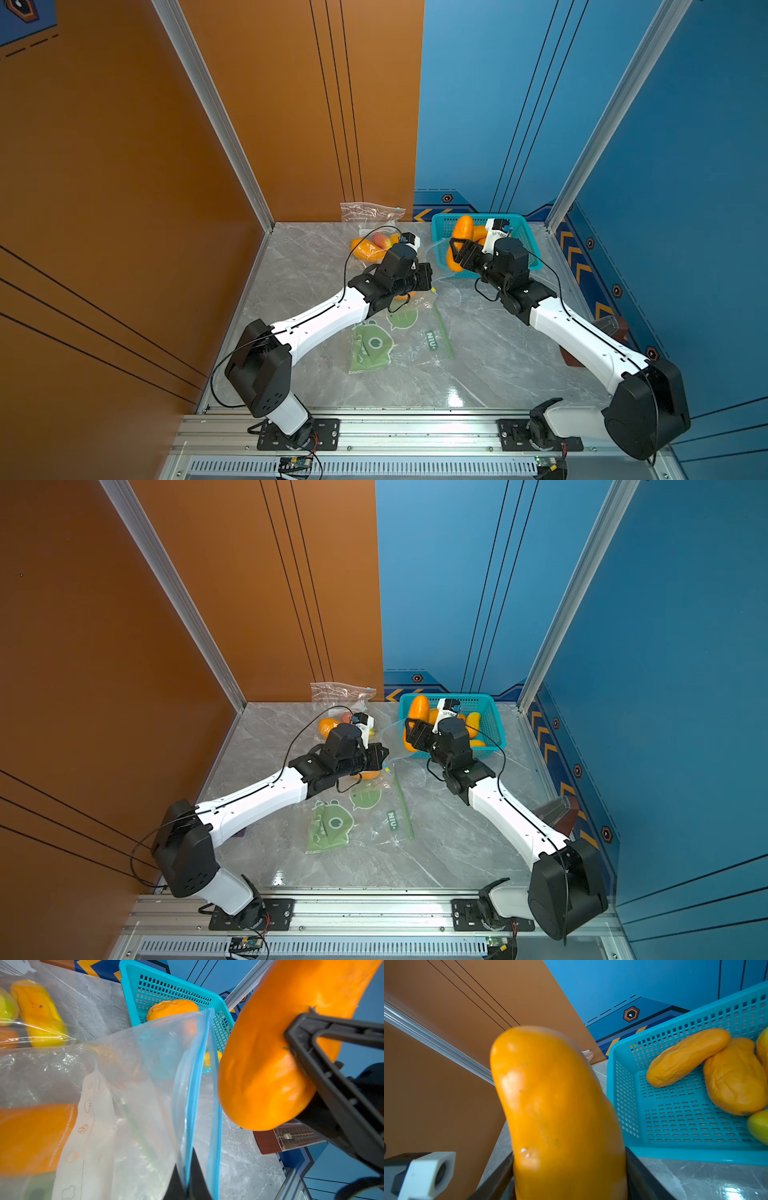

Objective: Place the mango in a zip-top bag and seal the zipper
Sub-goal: Place the mango in the zipper food storage bag.

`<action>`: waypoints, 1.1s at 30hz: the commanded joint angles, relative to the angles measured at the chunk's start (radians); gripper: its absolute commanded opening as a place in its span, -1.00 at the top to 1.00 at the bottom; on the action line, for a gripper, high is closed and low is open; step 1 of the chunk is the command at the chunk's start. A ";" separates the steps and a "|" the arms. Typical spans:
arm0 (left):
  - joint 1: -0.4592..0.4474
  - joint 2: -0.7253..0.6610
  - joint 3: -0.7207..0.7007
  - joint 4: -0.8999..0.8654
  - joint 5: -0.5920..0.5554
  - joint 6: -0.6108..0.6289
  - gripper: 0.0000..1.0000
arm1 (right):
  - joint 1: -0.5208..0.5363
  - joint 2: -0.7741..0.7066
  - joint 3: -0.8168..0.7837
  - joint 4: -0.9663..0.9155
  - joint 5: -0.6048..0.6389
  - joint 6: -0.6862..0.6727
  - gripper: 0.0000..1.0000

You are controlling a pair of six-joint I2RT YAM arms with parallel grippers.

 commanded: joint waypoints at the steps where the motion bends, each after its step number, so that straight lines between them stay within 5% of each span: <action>1: -0.004 -0.036 -0.007 -0.003 0.011 0.008 1.00 | 0.034 0.011 0.010 0.140 0.063 0.004 0.77; 15: -0.007 -0.036 0.025 -0.003 0.022 -0.001 1.00 | 0.128 0.091 -0.049 0.221 0.153 -0.092 0.55; 33: 0.004 -0.046 0.040 -0.005 0.008 0.002 1.00 | 0.139 0.113 -0.040 0.201 0.187 -0.135 -0.42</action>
